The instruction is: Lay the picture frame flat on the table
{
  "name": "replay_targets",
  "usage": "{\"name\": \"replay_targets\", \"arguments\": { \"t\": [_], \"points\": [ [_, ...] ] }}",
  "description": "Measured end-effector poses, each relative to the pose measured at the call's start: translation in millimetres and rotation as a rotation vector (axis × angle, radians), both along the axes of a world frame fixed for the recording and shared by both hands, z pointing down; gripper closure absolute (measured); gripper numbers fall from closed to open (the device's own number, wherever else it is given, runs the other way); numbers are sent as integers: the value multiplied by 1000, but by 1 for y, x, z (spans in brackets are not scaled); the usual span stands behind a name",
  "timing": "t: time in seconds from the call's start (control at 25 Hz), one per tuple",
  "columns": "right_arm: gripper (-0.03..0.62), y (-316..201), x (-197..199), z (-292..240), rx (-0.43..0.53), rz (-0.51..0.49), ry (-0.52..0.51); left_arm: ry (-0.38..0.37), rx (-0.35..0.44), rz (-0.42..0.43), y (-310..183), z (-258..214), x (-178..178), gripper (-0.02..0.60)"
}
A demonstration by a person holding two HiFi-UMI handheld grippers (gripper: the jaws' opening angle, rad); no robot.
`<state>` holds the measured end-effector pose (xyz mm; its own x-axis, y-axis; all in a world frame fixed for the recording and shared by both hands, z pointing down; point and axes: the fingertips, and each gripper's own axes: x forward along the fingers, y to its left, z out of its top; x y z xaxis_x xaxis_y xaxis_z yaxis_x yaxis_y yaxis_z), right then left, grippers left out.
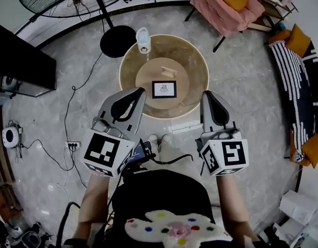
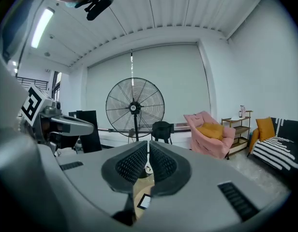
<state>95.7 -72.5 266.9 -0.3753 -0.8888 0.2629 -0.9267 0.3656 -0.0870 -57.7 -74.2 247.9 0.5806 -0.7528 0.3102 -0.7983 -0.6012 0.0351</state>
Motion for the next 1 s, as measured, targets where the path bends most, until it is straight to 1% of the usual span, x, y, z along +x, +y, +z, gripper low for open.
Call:
{"name": "replay_targets", "arguments": {
  "t": [0.32,0.56,0.8,1.0],
  "points": [
    [554,11,-5,-17,27,-5,-7,16,23,-17,7,-11,-6,566],
    [556,10,-8,-19,25,-6,-17,18,27,5,11,-10,-3,565],
    [557,6,-5,-22,36,-8,-6,27,30,23,8,-9,5,566],
    [557,4,-5,-24,35,-14,0,23,29,21,4,-10,7,565]
  ]
}}
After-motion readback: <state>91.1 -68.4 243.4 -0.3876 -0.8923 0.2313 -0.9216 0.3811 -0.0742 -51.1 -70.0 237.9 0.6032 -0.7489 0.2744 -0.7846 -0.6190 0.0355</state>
